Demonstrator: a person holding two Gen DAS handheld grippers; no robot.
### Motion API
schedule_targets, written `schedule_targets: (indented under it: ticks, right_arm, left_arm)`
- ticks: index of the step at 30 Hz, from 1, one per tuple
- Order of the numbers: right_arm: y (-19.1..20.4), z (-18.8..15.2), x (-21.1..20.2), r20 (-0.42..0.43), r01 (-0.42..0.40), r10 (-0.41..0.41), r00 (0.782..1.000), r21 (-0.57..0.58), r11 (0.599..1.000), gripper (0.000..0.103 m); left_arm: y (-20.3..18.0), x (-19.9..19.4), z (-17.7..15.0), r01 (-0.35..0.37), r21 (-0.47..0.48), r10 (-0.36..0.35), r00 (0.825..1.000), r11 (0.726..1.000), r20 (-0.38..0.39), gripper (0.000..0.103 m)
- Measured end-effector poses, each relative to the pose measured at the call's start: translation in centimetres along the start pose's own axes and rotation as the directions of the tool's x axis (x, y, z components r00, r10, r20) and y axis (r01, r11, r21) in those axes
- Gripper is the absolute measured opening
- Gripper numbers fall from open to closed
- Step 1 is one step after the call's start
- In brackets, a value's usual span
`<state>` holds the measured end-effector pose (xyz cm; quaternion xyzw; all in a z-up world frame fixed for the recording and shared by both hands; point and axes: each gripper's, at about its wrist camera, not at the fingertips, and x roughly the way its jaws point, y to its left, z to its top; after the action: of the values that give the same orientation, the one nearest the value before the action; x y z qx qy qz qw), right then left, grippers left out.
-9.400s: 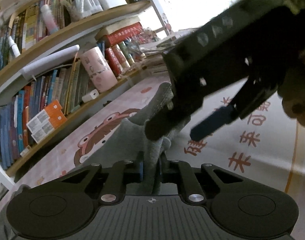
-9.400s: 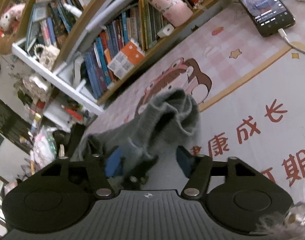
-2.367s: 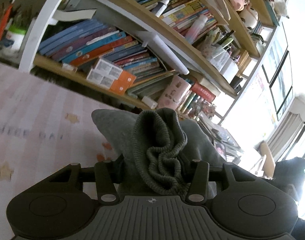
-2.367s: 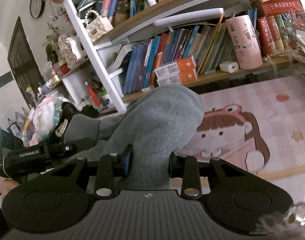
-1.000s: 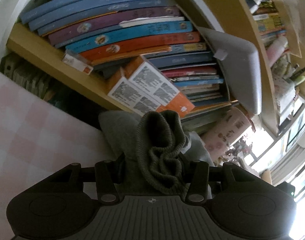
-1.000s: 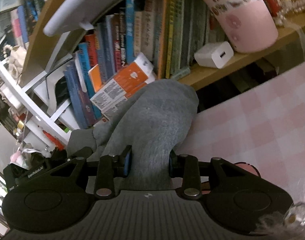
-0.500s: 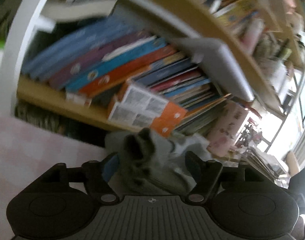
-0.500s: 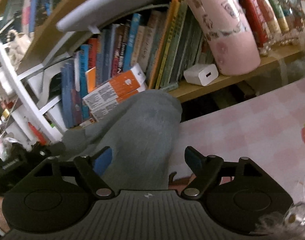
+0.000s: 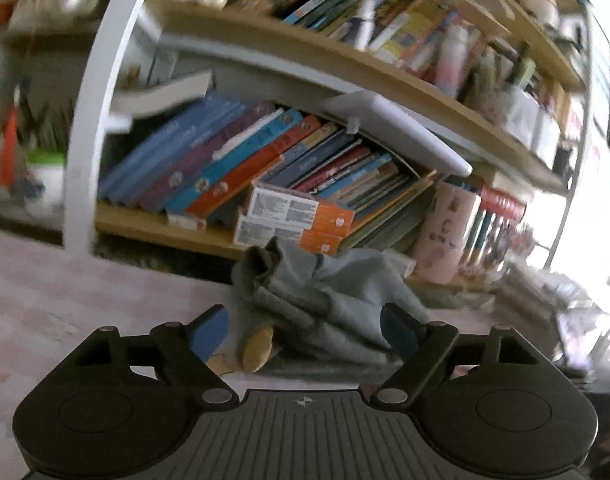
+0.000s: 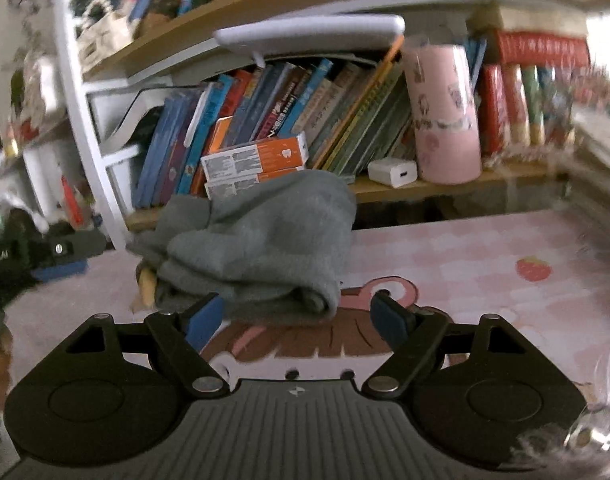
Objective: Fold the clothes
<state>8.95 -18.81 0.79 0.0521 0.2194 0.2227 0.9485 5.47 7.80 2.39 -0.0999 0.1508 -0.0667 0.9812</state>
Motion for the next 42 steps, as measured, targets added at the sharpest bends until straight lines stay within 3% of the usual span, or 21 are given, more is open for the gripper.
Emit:
schedule_targets:
  ticks: [5,12,15,24,30,36,42]
  right_arm:
    - [1.8,-1.4,-2.3,0.017,0.034,-0.032,0.999,-0.085,0.996,0.085]
    - [2.6,-2.5,-4.1,0.025,0.067,-0.064,0.998,-0.109,0.992,0.090]
    - [2.8,-2.9,-4.4,0.025,0.077,-0.075,0.997,-0.117,0.990,0.090]
    - [3.0,-3.0,-4.6,0.043,0.125,-0.121,0.992,-0.130,0.984,0.098]
    - [3.3,-3.1,-4.4,0.036,0.141,-0.137,0.990,-0.146,0.979,0.103]
    - [3.6,-3.1,-4.3,0.033,0.146,-0.143,0.989,-0.168,0.975,0.103]
    - [3.8,-3.2,-4.3,0.031,0.143,-0.139,0.990,-0.178,0.974,0.103]
  left_arm:
    - [-2.7,-2.9,-1.4,-0.017,0.135,0.011,0.999,0.991,0.041,0.093]
    - [-4.6,-4.1,-3.6,-0.082,0.184,0.087,0.996,0.980,-0.022,0.095]
    - [-5.4,-4.4,-4.5,-0.127,0.263,0.134,0.991,0.957,-0.009,0.096]
    - [-5.3,-3.8,-4.7,-0.143,0.275,0.156,0.987,0.951,-0.025,0.102]
    - [-4.3,-3.4,-4.5,-0.147,0.216,0.162,0.985,0.965,-0.052,0.103]
    - [-3.8,-3.3,-4.5,-0.158,0.187,0.173,0.982,0.970,-0.069,0.103]
    - [-3.5,-3.8,-4.5,-0.166,0.166,0.174,0.984,0.972,-0.037,0.103]
